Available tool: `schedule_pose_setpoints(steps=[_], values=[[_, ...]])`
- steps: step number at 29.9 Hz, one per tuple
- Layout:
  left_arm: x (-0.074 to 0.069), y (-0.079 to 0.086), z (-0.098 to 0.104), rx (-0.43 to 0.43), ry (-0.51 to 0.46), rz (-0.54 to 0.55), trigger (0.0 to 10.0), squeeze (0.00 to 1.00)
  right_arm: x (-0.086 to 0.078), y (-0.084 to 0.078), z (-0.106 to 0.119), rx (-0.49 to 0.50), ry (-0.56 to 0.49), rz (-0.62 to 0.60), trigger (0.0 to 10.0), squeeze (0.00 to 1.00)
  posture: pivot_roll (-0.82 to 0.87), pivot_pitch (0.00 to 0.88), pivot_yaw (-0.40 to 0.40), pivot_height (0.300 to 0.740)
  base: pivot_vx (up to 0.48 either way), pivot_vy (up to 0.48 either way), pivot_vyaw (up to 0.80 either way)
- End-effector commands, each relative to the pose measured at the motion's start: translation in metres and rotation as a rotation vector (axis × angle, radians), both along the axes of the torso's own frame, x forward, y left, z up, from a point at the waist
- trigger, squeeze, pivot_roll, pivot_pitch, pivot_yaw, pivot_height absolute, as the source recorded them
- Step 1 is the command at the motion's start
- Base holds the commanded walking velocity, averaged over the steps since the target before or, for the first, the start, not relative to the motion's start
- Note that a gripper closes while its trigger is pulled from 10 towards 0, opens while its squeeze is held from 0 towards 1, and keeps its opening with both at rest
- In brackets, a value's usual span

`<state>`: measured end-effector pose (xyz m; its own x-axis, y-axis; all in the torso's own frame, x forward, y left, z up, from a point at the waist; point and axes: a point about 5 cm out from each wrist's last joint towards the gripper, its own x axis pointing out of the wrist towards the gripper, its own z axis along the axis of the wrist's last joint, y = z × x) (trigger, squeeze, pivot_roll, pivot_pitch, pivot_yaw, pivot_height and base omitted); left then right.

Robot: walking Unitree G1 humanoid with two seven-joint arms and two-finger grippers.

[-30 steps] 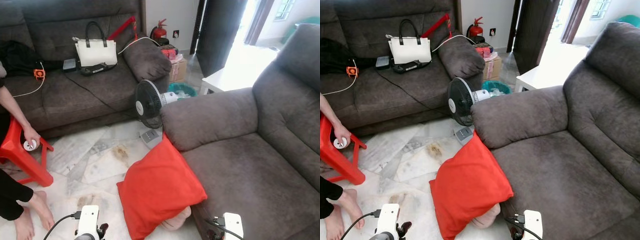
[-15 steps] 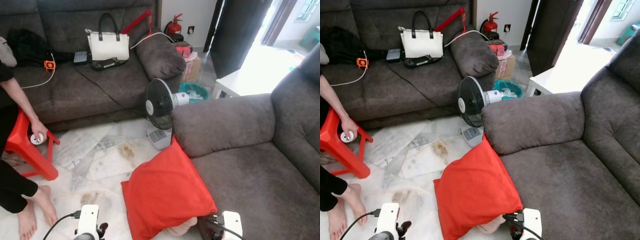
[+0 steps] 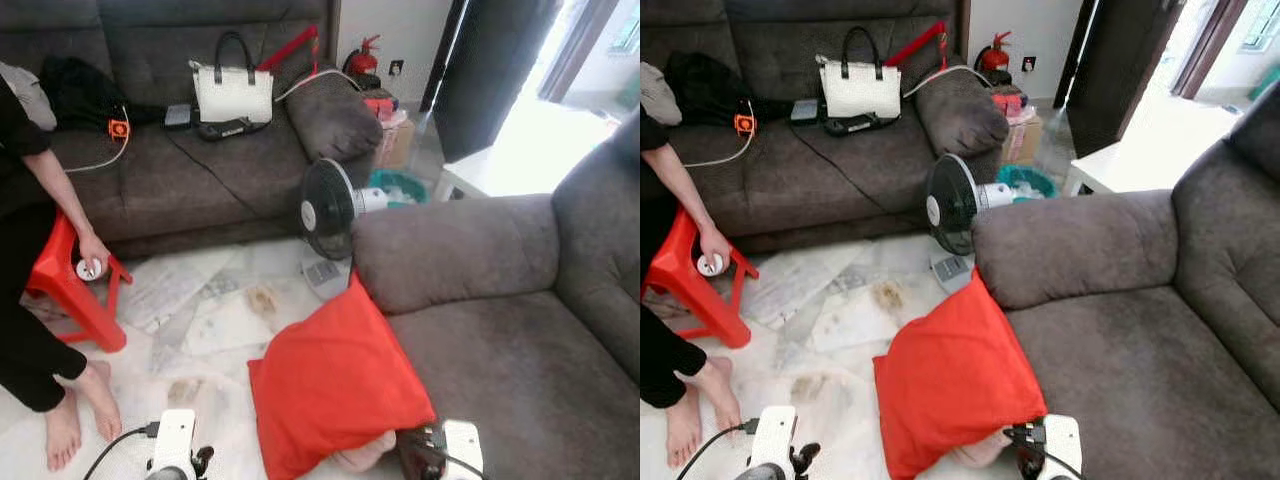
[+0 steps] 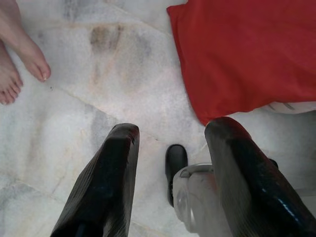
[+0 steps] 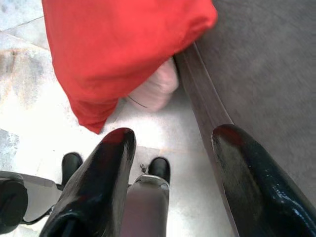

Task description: Move the pillow to the sofa from floor

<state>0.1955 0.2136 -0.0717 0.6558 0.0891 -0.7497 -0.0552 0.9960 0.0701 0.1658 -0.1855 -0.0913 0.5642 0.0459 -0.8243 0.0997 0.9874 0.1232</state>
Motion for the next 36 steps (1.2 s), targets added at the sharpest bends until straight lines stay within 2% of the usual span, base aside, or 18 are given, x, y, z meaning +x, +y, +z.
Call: schedule_pose_setpoints(steps=[1,23,36], values=[[-0.0032,-0.0013,-0.0022,-0.008,0.017,0.003,10.0,0.00,0.0006,-0.0033,0.0005,-0.008,0.002,-0.006,10.0,0.00,0.16,0.040,-0.062,0.740,0.247,0.000,0.00],[-0.0031,-0.0009,-0.0020,-0.006,0.016,-0.002,10.0,0.00,0.0005,-0.0028,0.0005,-0.003,0.001,-0.011,10.0,0.00,0.16,0.040,-0.059,0.740,0.254,0.000,0.00],[-0.0031,-0.0004,-0.0019,0.003,0.016,-0.004,10.0,0.00,0.0003,-0.0028,0.0004,-0.004,0.002,-0.010,10.0,0.00,0.16,0.039,-0.060,0.740,0.000,0.000,0.00]])
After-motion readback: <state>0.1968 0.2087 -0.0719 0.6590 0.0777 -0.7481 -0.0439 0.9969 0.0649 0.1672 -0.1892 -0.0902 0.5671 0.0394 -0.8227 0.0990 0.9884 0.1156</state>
